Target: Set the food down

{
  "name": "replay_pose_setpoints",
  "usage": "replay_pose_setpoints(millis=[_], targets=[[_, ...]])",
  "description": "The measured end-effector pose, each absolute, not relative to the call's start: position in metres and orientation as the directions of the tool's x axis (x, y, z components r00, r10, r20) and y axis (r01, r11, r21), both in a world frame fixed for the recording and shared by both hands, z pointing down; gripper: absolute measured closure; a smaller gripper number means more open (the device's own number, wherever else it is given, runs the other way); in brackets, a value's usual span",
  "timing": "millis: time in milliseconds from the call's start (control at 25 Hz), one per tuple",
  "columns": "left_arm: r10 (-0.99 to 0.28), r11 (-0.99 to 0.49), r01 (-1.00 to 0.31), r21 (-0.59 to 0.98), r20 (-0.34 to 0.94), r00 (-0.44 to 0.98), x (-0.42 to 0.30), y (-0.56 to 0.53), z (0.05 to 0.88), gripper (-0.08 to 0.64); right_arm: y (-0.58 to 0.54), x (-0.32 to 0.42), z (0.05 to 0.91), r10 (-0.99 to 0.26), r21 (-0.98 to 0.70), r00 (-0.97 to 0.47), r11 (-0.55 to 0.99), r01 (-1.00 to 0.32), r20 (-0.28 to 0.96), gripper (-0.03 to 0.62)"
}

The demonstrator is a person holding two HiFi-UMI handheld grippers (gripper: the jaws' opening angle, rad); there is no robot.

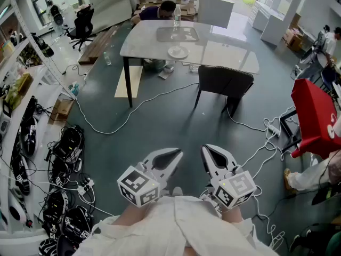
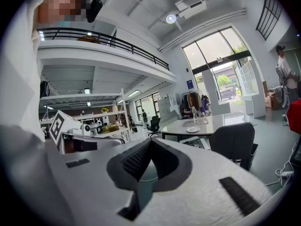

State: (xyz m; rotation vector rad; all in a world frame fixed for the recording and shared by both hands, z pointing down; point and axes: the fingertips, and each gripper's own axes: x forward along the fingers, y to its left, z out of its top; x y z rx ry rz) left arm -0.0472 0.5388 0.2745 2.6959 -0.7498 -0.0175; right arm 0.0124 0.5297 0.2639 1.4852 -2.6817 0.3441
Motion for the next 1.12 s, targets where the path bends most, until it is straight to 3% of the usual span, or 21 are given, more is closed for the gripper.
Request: replay_pose_setpoints(millis=[480,1120], targets=[[-0.523,-0.767,-0.532,0.359,0.131,0.842,-0.056,0.536,0.290,0.531,0.534,0.017,0.278,-0.822,-0.177,-0.530,0.501,-0.847,0.208,0.591],[-0.483,-0.786,-0.497,0.367,0.137,0.865,-0.014,0.524,0.301,0.531,0.517,0.022,0.292,-0.793,-0.204,-0.570,0.534,-0.820,0.215,0.589]])
